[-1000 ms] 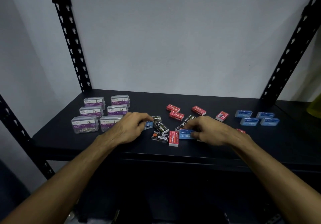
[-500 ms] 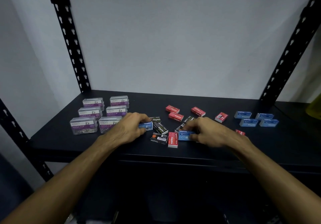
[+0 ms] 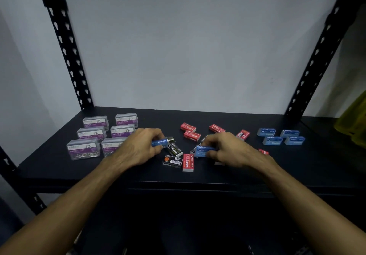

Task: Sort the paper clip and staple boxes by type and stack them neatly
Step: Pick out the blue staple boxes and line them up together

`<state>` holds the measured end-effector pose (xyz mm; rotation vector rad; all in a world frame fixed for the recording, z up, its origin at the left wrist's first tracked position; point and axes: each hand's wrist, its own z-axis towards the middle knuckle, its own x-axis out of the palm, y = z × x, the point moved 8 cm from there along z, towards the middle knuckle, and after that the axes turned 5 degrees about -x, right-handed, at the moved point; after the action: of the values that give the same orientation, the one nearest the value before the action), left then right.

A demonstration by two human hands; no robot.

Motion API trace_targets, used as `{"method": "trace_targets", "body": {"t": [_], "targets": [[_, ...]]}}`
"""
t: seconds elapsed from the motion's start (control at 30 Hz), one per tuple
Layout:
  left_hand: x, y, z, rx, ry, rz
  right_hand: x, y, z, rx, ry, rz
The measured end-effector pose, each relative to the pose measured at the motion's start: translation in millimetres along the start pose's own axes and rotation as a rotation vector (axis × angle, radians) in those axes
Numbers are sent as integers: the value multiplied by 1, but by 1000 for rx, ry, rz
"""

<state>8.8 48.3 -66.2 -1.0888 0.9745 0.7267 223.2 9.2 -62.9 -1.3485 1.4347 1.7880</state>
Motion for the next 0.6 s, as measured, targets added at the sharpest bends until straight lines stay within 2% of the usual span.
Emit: {"method": "trace_targets", "body": {"t": [0.13, 0.33, 0.6], "targets": [[-5, -21, 6, 65, -36, -77, -17, -7, -6, 12, -71, -8], [4, -67, 23, 151, 18, -189, -47, -35, -25, 41, -143, -57], [34, -142, 39, 278, 75, -272, -80, -93, -72, 184, -212, -83]]}}
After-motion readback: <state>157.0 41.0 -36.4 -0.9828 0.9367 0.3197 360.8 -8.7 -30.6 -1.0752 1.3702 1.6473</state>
